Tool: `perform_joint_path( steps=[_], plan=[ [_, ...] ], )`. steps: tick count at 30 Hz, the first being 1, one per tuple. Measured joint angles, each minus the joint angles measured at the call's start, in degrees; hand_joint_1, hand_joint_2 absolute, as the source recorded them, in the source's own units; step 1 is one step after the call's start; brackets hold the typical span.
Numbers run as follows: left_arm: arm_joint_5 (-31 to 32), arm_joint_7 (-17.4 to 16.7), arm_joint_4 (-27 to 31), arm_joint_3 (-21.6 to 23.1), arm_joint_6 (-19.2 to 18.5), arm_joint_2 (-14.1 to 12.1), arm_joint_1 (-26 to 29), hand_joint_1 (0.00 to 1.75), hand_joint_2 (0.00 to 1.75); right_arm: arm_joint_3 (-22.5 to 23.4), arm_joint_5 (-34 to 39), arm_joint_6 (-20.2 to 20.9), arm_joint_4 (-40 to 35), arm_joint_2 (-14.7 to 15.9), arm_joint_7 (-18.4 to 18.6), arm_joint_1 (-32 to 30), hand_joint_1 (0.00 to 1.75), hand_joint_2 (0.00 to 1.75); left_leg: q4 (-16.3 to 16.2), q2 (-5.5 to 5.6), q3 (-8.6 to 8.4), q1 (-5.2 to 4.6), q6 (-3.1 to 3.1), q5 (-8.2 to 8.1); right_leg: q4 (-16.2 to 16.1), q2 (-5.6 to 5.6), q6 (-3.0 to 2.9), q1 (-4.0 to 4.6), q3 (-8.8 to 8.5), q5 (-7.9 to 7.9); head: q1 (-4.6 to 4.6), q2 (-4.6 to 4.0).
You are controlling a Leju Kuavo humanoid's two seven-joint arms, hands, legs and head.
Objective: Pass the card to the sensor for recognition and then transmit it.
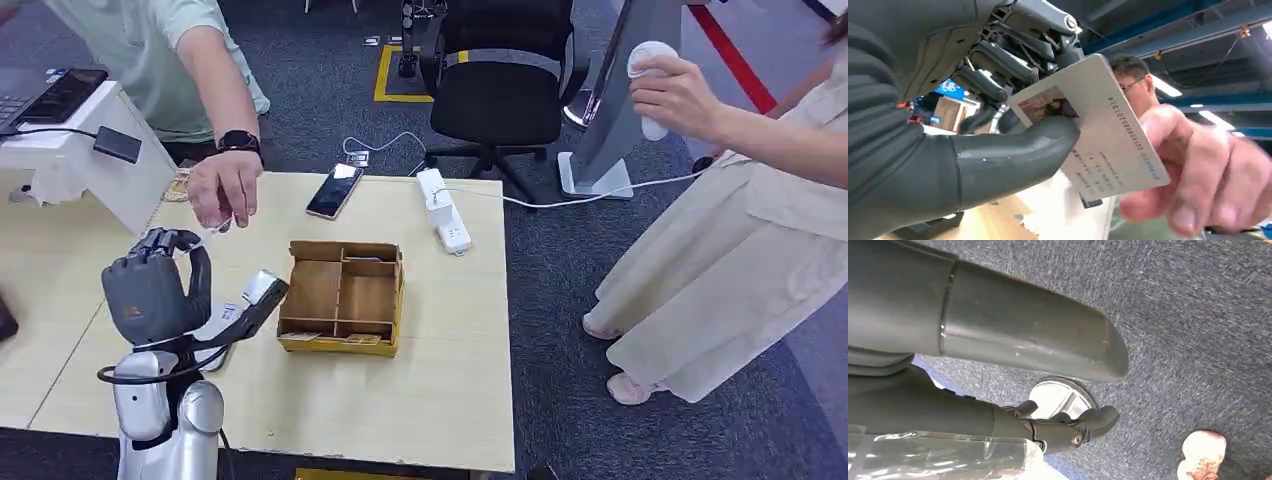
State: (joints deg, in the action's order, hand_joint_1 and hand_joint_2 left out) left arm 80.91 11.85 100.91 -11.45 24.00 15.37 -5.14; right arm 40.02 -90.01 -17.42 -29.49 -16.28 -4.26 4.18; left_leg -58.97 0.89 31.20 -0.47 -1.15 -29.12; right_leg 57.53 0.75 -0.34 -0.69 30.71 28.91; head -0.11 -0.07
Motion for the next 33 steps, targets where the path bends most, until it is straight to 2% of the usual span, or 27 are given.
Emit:
perform_joint_path(
  steps=[12, 21, 26, 32, 33],
  plan=[
    [-0.9, 0.1, 0.0, 0.0, -0.6, 0.0, 0.0, 1.75, 1.75, 0.0, 0.0, 0.0, 0.0, 0.0, 0.0, 0.1, 0.0, 0.0, 0.0, 0.0, 0.0, 0.0, 0.0, 0.0, 0.0, 0.0, 0.0, 0.0, 0.0, 0.0, 0.02, 0.0],
    [-3.1, 0.1, 0.0, 0.0, -3.8, 0.0, 0.0, 1.75, 1.75, -0.1, 0.0, -0.2, 0.2, 0.0, 0.0, 0.1, 0.0, 0.0, 0.0, 0.0, 0.0, 0.0, 0.0, 0.0, 0.0, 0.0, 0.0, 0.0, 0.0, 0.0, 0.02, 0.0],
    [-7.9, 0.1, -0.1, 0.0, -8.2, 0.0, 0.2, 1.75, 1.75, -0.1, 0.0, -0.4, 0.2, 0.0, 0.0, 0.1, 0.0, 0.0, 0.0, 0.0, 0.01, 0.0, 0.0, 0.0, 0.0, 0.0, 0.0, 0.0, 0.0, 0.0, 0.02, 0.02],
    [-8.0, 0.1, -0.1, 0.0, -8.2, 0.0, 0.2, 1.75, 1.75, -0.1, 0.0, -0.4, 0.2, 0.0, 0.0, 0.1, 0.0, 0.0, 0.0, 0.0, 0.01, 0.0, 0.0, 0.0, 0.0, 0.0, 0.0, 0.0, 0.0, 0.0, 0.02, 0.02],
    [-10.1, 0.0, -0.3, 0.0, -10.1, 0.0, 0.3, 1.75, 1.75, 0.0, 0.0, -0.3, 0.2, 0.0, 0.0, 0.1, 0.0, 0.0, 0.0, 0.0, 0.01, 0.0, 0.0, 0.0, 0.0, 0.0, 0.0, 0.0, 0.0, 0.0, 0.02, 0.0]
  ],
)
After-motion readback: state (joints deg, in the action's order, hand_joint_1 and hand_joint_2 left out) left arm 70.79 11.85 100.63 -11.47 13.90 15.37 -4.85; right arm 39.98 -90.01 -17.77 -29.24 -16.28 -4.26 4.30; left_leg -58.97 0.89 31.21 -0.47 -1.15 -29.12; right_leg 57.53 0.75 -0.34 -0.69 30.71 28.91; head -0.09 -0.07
